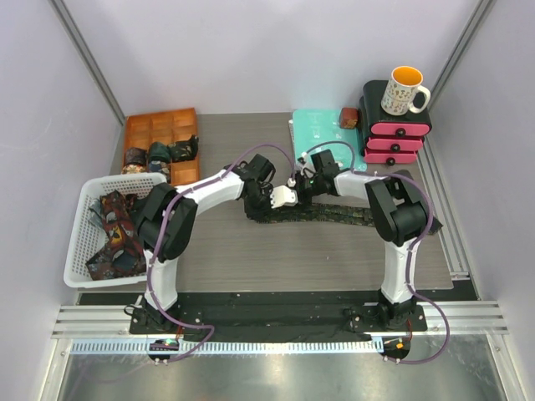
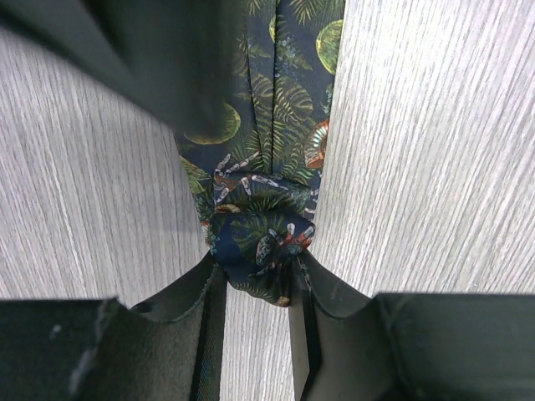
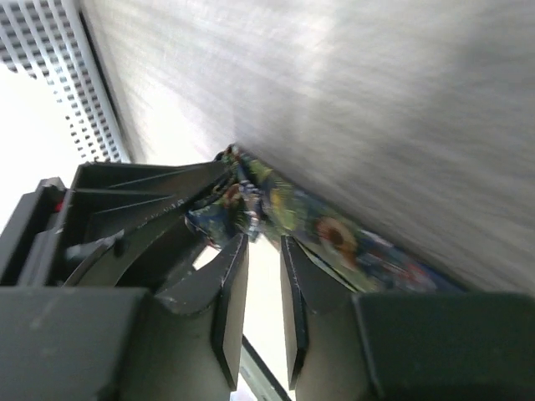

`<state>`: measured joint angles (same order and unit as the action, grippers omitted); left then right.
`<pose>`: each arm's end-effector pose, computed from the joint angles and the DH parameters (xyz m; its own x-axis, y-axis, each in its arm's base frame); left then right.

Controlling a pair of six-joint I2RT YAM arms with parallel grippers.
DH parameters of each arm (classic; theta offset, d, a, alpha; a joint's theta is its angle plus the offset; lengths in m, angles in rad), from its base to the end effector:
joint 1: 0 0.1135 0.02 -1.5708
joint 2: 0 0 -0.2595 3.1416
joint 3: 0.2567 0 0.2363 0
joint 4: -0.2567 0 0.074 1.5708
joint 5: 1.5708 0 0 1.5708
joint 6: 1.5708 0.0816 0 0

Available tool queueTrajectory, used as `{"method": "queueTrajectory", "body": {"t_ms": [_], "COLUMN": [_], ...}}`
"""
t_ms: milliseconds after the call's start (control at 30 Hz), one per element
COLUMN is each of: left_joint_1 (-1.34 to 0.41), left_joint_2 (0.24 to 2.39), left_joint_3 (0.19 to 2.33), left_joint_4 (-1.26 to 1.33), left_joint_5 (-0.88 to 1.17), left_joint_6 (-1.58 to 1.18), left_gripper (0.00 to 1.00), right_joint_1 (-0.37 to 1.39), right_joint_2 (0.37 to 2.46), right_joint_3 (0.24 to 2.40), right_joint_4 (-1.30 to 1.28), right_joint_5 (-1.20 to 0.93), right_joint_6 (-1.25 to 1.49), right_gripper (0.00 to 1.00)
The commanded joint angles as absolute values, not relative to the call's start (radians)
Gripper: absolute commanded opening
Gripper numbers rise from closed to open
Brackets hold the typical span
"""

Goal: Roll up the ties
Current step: Roll the tie at the center of the board.

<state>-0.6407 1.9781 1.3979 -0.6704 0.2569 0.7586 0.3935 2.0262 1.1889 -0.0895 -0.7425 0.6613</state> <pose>0.3042 -0.2527 0.1315 -0.1105 0.9123 -0.3944 0.9896 0.1378 0.0415 0.3596 0.2090 0.1097 -0.9866 0.0803 -0.1418 -0.0652 0.6025 0.7954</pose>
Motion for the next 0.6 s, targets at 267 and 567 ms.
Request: {"method": "queueTrajectory", "body": {"t_ms": [267,567], "left_joint_1": [-0.646,-0.646], "left_joint_2": [2.065,2.062], "left_joint_3": [1.39,1.387], "left_joint_4": [-0.722,-0.723], "left_joint_5": [0.238,0.233], "left_joint_6": [0.724,0.721], "left_gripper": [0.22,0.22], "right_joint_1": [0.385,0.452], "right_joint_2": [1.965,2.025], "right_joint_3": [1.14,1.134], "right_joint_4": [0.112,0.236], "right_joint_5": [-0.802,-0.804], "right_joint_6": [0.874,0.974], "right_gripper": [0.48,0.45]}}
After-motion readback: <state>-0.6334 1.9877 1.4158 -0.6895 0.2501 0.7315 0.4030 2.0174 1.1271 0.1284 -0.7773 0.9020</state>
